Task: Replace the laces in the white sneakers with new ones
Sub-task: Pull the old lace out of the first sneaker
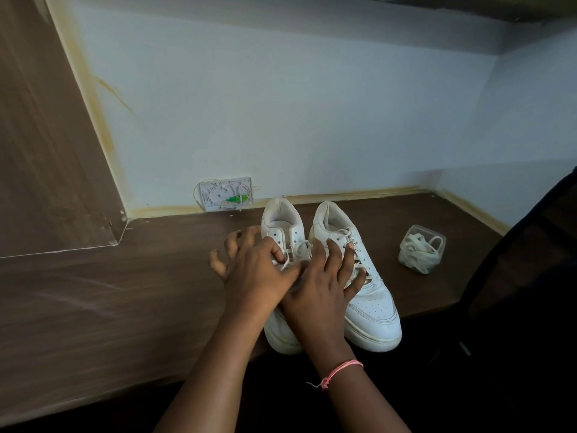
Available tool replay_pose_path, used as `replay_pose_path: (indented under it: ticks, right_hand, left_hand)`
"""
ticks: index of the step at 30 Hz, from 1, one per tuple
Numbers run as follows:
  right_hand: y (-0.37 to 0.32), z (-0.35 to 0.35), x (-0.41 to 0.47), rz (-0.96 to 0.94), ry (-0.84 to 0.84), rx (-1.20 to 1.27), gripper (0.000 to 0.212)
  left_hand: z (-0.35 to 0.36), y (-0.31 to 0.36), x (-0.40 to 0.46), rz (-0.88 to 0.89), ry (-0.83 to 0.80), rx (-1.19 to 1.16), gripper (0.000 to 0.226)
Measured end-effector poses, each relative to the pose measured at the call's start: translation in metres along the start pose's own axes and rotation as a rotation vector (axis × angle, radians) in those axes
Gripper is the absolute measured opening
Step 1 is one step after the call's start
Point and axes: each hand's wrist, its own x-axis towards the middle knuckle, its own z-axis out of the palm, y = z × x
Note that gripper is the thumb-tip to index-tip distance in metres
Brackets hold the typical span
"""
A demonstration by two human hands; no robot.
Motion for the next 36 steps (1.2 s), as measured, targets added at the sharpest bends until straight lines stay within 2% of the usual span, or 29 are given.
replay_pose_path:
  ticks: [4,6,8,10,12,13,14,16,19,22,26,28,33,35,36]
  right_hand:
    - [0.001,-0.001,0.000,-0.016,-0.056,-0.017,0.090]
    - [0.003,-0.001,-0.001,-0.026,-0.048,-0.029,0.097]
    - [0.002,-0.002,-0.001,-0.026,-0.049,-0.039,0.099]
    - [0.002,-0.003,0.000,-0.024,-0.065,-0.042,0.100]
    - [0.001,-0.004,0.000,-0.028,-0.073,-0.039,0.099]
    - [0.002,-0.004,0.001,-0.031,-0.069,-0.036,0.099]
    - [0.002,-0.004,0.001,-0.031,-0.066,-0.031,0.098]
    - [0.002,-0.004,0.000,-0.028,-0.069,-0.033,0.100]
    - [0.001,-0.003,0.001,-0.027,-0.068,-0.032,0.101]
    - [0.000,-0.001,0.000,-0.030,-0.038,-0.031,0.099]
    - [0.000,0.000,0.000,-0.034,-0.014,-0.037,0.099]
    - [0.000,0.000,0.000,-0.033,-0.018,-0.046,0.099]
    - [0.001,-0.004,0.000,-0.020,-0.080,-0.027,0.099]
    - [0.001,-0.004,0.000,-0.021,-0.072,-0.022,0.099]
    - [0.001,-0.005,0.000,-0.020,-0.064,-0.019,0.099]
  left_hand:
    - [-0.002,-0.005,0.005,-0.003,-0.051,0.015,0.020]
    - [-0.001,-0.005,0.010,-0.055,-0.052,-0.098,0.018]
    - [-0.003,-0.006,0.017,-0.234,0.063,-0.372,0.014]
    - [-0.008,-0.013,0.025,-0.449,0.267,-0.572,0.012]
    - [-0.013,-0.023,0.030,-0.647,0.363,-0.626,0.016]
    - [-0.016,-0.025,0.030,-0.706,0.351,-0.625,0.015]
    - [-0.017,-0.027,0.030,-0.704,0.329,-0.586,0.019]
    - [-0.017,-0.027,0.025,-0.493,0.296,-0.401,0.030]
    - [-0.013,-0.020,0.017,-0.117,0.186,-0.134,0.014]
    - [-0.003,-0.015,0.010,-0.028,0.042,-0.095,0.021]
    - [0.007,-0.017,0.012,-0.056,-0.019,-0.093,0.009]
    - [0.007,-0.015,0.015,-0.144,-0.023,-0.142,0.014]
    - [-0.012,-0.028,0.030,-0.618,0.240,-0.444,0.031]
    - [-0.018,-0.035,0.030,-0.677,0.282,-0.430,0.031]
    - [-0.018,-0.038,0.029,-0.617,0.276,-0.348,0.030]
